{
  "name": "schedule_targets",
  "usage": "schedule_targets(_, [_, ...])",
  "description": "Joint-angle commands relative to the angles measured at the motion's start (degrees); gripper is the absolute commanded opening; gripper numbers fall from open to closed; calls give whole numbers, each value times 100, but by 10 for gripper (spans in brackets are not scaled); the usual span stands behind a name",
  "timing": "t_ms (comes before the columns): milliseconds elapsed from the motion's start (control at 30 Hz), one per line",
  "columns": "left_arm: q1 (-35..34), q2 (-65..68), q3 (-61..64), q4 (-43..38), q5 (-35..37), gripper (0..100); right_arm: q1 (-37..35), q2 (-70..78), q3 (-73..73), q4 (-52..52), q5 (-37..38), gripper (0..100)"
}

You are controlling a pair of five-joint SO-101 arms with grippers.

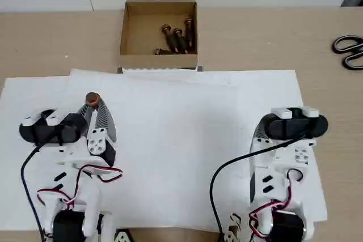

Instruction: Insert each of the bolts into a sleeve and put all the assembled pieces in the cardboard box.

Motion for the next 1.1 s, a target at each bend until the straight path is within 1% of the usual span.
schedule_targets(0, [123, -70, 207, -281, 9, 6, -611, -57, 343, -752, 70, 3])
schedule_targets(100, [290, -70, 523, -721, 273, 6, -1455, -57, 809, -1165, 79, 3])
schedule_targets(233, [782, -70, 875, -1459, 316, 6, -2316, -57, 1310, -1771, 88, 3])
schedule_targets(300, [1099, -70, 989, -1591, 316, 6, -2712, -57, 1503, -1938, 132, 3])
schedule_targets(433, [1723, -70, 1165, -1600, 343, 6, -3582, -57, 1890, -2149, 747, 4])
schedule_targets(500, [1934, -70, 1182, -1609, 668, 6, -3899, -57, 1969, -2290, 941, 4])
schedule_targets(600, [2057, -70, 1147, -1635, 1354, 6, -4092, -57, 1987, -2325, 993, 4])
schedule_targets(700, [1996, -70, 1147, -1934, 1802, 6, -4084, -57, 1987, -2308, 993, 4])
schedule_targets(933, [1943, -70, 1147, -2936, 2154, 6, -4110, -57, 1987, -2308, 1011, 4])
schedule_targets(1067, [1969, -70, 1147, -2945, 2163, 6, -4110, -57, 1987, -2308, 1011, 4])
